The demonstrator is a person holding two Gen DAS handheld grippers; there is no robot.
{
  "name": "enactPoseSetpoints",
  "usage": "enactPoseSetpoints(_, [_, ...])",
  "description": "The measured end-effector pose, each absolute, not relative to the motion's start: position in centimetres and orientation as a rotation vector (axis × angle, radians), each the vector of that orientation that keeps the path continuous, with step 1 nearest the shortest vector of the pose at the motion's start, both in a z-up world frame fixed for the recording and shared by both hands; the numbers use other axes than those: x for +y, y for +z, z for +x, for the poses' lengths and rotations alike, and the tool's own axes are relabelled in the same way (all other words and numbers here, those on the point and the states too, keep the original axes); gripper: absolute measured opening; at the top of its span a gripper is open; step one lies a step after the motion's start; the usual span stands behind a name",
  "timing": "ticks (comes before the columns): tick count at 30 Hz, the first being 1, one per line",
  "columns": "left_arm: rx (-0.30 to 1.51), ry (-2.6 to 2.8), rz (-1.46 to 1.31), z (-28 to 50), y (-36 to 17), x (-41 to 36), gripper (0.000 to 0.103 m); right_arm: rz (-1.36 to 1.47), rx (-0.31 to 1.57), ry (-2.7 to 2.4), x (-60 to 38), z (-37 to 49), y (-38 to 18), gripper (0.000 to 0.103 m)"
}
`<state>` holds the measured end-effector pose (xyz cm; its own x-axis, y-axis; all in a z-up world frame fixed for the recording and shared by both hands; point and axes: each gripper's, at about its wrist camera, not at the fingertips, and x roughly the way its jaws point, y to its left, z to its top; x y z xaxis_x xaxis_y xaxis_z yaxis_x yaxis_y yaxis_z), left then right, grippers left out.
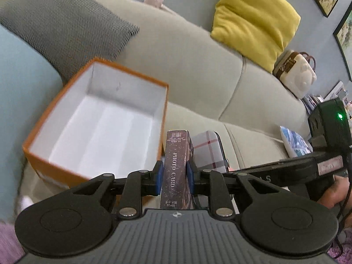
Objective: Organize rigid objects
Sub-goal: 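Carry the photo card box and plaid case with both tools into the orange shoebox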
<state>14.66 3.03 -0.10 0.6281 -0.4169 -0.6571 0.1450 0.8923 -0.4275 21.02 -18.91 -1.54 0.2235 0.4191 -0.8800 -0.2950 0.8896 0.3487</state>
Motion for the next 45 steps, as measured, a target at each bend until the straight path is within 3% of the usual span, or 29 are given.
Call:
enactPoseSetpoints(9, [0.82,-0.255,-0.243,17.9,1.3,6.6,0.025,0.173,1.172,0.567,-14.6,23.9,0.2,0.02])
enactPoseSetpoints(24, [1.052,-0.236,-0.058,24.4,-6.7,8.3,0.025,0.121,1.283,0.553,-8.6,28.3,-8.3,0.02])
enactPoseSetpoints(33, [1.172,-0.22,0.072,25.4,-10.4,6.8,0.025,0.065,1.258,0.56,-7.2,29.1,-9.4,0.02])
enactPoseSetpoints(45, [1.107,-0.131,0.376,24.0,-9.6,5.7,0.026,0.058,1.244,0.566,-7.2,28.7,-9.1,0.02])
